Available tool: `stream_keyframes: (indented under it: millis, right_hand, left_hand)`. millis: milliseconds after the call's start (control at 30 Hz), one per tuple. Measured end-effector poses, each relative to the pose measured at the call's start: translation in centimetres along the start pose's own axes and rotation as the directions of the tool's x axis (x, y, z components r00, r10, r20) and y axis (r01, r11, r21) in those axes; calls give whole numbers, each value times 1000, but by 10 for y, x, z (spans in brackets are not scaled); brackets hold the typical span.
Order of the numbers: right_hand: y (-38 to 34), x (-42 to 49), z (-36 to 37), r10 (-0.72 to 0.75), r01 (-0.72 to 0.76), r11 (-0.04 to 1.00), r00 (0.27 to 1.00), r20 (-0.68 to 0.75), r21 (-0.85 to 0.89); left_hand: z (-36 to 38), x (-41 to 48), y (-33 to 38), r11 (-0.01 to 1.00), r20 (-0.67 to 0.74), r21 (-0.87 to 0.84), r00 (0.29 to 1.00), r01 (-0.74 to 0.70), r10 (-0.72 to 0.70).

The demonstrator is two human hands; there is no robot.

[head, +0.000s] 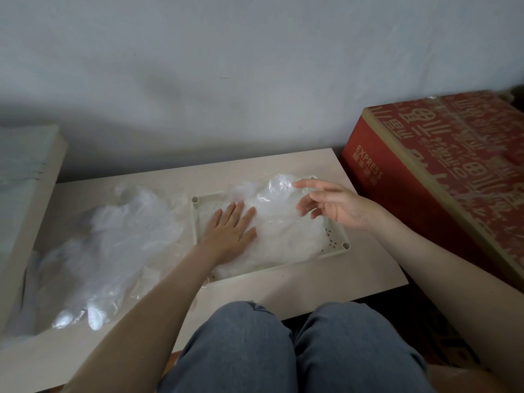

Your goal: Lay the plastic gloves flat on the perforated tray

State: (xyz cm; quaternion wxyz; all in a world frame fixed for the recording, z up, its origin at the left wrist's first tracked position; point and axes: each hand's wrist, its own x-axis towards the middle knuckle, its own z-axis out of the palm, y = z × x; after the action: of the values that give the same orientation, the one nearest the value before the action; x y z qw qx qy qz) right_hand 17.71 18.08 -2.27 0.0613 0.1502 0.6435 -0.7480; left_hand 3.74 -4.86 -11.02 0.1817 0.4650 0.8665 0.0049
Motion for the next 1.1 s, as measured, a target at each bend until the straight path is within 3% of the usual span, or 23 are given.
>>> stream_keyframes:
  millis: [133, 200, 300, 400, 567, 633, 667, 767, 833, 1100]
  right_hand:
    - [-1, -2, -3, -66, 71, 993, 996, -53, 99]
    - [-2, -4, -7, -72, 78, 995, 993, -91, 66]
    - [-2, -5, -10, -60, 40, 991, 986, -155, -130]
    - [-2, -1, 0, -96, -4, 917, 968, -232, -399]
    - [1, 10, 40, -170, 41, 769, 975, -141, -639]
    - [5, 14, 54, -144, 46, 671, 987, -68, -740]
    - [9, 17, 58, -99, 28, 576, 994, -35, -817]
    - [31, 21, 57, 127, -19, 159, 992, 1, -987]
    - [47, 19, 52, 218, -14, 9, 976, -12, -1000]
    - [56, 10, 36, 121, -72, -27, 990, -74, -997]
  left_hand:
    - [-2, 0, 0, 1000, 25, 21, 1000, -1, 0]
    - [1, 1, -2, 1000, 29, -13, 1000, -3, 3]
    - [4, 3, -2, 1000, 10, -17, 1000, -4, 4]
    - [2, 2, 3, 1000, -17, -23, 1000, 3, -4]
    - [-5, 0, 11, 999, -58, 37, 998, 19, -17]
    - [-7, 0, 12, 996, -68, 75, 997, 38, -33]
    - [-7, 0, 13, 995, -78, 87, 996, 47, -40]
    - [-6, 1, 13, 994, -95, 93, 994, 65, -56]
    - [-2, 0, 11, 996, -74, 66, 996, 57, -52]
    - [7, 2, 4, 998, -111, 41, 993, 36, -32]
